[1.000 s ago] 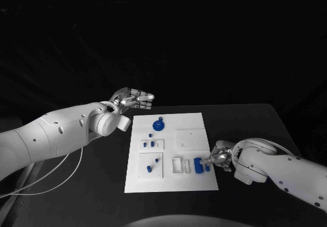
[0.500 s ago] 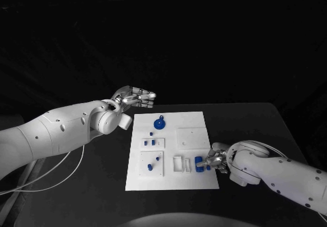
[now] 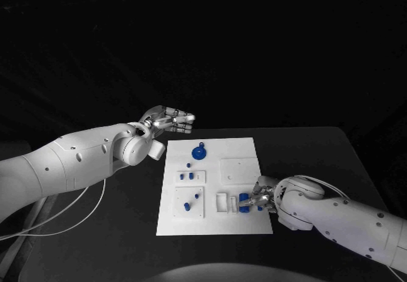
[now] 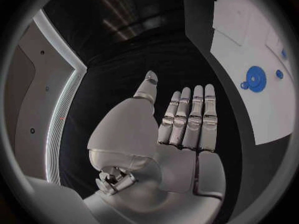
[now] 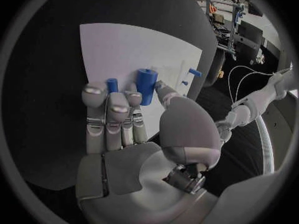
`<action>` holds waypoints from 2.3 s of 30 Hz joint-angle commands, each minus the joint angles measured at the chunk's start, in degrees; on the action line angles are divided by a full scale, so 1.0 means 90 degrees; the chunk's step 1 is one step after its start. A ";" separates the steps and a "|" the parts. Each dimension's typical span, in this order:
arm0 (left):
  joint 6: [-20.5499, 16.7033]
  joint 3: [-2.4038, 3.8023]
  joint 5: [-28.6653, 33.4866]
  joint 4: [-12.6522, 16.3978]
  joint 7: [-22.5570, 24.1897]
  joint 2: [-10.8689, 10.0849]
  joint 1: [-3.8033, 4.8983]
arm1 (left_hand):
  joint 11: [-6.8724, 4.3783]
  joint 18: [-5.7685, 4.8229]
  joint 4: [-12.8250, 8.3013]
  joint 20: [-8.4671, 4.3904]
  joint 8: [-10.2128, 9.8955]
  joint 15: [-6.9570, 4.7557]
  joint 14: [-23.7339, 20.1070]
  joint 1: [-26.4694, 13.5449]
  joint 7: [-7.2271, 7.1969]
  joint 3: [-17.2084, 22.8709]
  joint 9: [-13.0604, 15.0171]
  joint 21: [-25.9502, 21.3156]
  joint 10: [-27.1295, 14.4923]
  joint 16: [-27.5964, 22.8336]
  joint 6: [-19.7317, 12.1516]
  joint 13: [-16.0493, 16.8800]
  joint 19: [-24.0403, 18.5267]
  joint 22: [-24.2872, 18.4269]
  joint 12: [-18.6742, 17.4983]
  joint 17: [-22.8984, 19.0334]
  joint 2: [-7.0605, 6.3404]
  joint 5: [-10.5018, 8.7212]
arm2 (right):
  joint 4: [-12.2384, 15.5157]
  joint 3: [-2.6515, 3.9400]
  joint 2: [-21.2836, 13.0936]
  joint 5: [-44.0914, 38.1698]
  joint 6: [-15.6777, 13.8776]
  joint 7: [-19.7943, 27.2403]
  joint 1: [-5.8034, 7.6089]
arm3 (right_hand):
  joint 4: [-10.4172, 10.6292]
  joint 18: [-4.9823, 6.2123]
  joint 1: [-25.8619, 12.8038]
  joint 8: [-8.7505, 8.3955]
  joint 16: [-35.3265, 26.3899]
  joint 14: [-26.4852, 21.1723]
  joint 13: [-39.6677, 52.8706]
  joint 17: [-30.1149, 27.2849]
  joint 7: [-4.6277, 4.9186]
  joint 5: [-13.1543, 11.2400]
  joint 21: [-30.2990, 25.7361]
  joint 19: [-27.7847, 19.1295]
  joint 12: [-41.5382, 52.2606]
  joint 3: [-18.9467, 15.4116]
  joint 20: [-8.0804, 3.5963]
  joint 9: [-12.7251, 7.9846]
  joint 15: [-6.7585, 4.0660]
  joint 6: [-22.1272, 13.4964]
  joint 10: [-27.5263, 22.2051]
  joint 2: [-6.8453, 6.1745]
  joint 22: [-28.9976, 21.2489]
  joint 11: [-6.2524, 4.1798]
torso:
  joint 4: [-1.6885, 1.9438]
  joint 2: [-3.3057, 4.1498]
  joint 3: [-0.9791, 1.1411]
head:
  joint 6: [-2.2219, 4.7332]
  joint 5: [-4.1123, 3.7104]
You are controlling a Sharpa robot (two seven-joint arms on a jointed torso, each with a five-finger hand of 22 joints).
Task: Assemble the parts on the task board
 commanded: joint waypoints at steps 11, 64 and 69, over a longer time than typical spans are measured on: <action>0.0061 0.0003 -0.0035 0.0000 0.0045 0.0056 0.0000 | -0.0010 -0.0011 0.0048 0.0011 0.0005 0.0002 -0.0017 -0.0013 0.0005 -0.0006 0.0000 -0.0019 -0.0037 -0.0003 -0.0047 0.0003 -0.0062 -0.0011 0.0005 -0.0002 0.0018 -0.0029 | -0.0294 -0.0146 0.0308 -0.0239 -0.0129 0.0053 -0.0056 | -0.0100 0.0011 0.0078 -0.0050 -0.0068 0.0041 -0.0026 0.0006 0.0039 -0.0011 0.0005 0.0308 -0.0046 -0.0056 0.0019 -0.0053 0.0017 -0.0199 -0.0097 -0.0095 0.0533 0.0041 | 0.0008 0.0000 -0.0013 | 0.0031 0.0044; 0.0306 0.0001 -0.0103 -0.0033 -0.0162 0.0068 0.0001 | -0.0005 0.0000 0.0045 0.0017 0.0003 0.0008 -0.0017 -0.0006 0.0011 0.0003 -0.0002 -0.0009 -0.0047 -0.0003 -0.0088 0.0004 -0.0059 -0.0007 0.0004 -0.0001 0.0085 -0.0018 | 0.0287 -0.0063 -0.0178 0.1460 -0.1067 0.0397 0.0151 | -0.2506 0.0021 0.0297 -0.0053 -0.0116 0.0041 -0.0234 0.0274 0.0089 0.3507 0.0323 0.0135 -0.0191 0.1492 -0.0030 -0.0247 -0.0036 0.0038 -0.0264 0.0247 0.0547 -0.0026 | 0.0001 0.0008 0.0002 | 0.0031 0.0096; 0.0319 0.0000 -0.0110 -0.0035 -0.0172 0.0075 0.0002 | -0.0005 0.0000 0.0045 0.0017 0.0003 0.0008 -0.0017 -0.0006 0.0011 0.0003 -0.0002 -0.0009 -0.0047 -0.0003 -0.0088 0.0004 -0.0059 -0.0007 0.0004 -0.0001 0.0085 -0.0018 | 0.0375 -0.0042 -0.0120 0.1447 -0.0967 0.0385 0.0179 | -0.2494 0.0014 0.0285 -0.0053 -0.0119 0.0049 -0.0237 0.0279 0.0076 0.3451 0.0310 0.0136 -0.0190 0.1296 -0.0032 -0.0241 -0.0037 0.0062 -0.0262 0.0302 0.0540 -0.0027 | -0.0008 0.0007 -0.0005 | 0.0027 0.0108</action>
